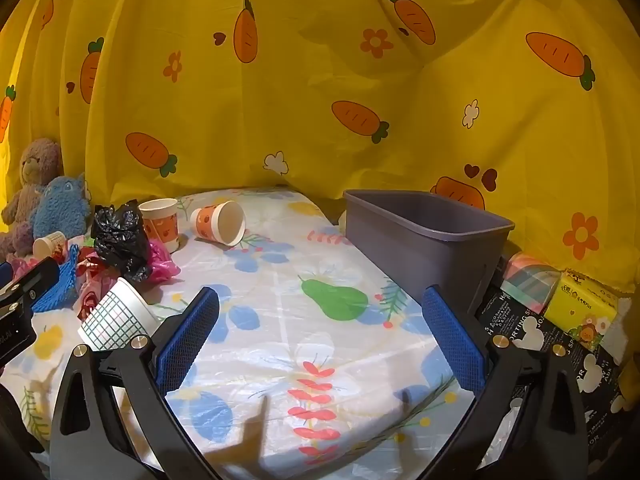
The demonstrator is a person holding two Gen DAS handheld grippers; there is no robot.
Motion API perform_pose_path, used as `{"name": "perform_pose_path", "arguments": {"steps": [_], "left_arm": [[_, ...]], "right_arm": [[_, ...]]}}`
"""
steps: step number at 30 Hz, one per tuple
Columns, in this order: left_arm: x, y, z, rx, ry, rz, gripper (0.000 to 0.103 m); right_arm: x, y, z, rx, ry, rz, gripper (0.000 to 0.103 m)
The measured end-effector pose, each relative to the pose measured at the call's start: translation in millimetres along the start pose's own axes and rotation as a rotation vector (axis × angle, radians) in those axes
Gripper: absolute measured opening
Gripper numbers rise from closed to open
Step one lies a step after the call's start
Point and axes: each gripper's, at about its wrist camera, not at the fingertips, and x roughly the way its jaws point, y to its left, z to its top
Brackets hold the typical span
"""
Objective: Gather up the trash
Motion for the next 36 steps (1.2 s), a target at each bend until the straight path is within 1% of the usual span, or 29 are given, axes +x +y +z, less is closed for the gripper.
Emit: {"name": "perform_pose_path", "arguments": {"steps": [4,8,9,17,18,23,36], "left_arm": [[-0.7,0.4,0.5,-0.003,-0.003,0.011,0.096],[4.7,-10.0,0.8,-0.002,-0.001,0.012,0.096],[-0.1,-8.0,0.8,-0.003,-0.003,0.005,0.096],[-1.2,-14.4,3.4,-0.01,-0.005,0.009,0.096],[2.8,-15.8,4.6,-0.008,-0.003,0.006,0.096],[-1.2,-14.8,4.3,0.004,-0.008,-0.004,0.096],[-3.7,-12.4,5.9,-0.007,-0.019,-0.022,0.096]], "right_arm": [[-0.2,0.0,0.5,0.002,-0.003,-0.004,0.098],[-0.5,-2.4,0.2,0.005,-0.007,-0.007,0.098],[-2.5,-2.7,-0.1,0.008,-0.007,-0.007,0.098],[-1.5,-4.9,-0.2,0.019,-0.008,-0.001,0.098],[-1.6,-5.0,-0.2,0.02,-0.008,-0.001,0.098],[-2.0,-5.3,0.0,0.021,-0.009,-0.001,0.098],[-2.0,-6.5,1.1,0.026,-0.011,-0.002,0.098]]}}
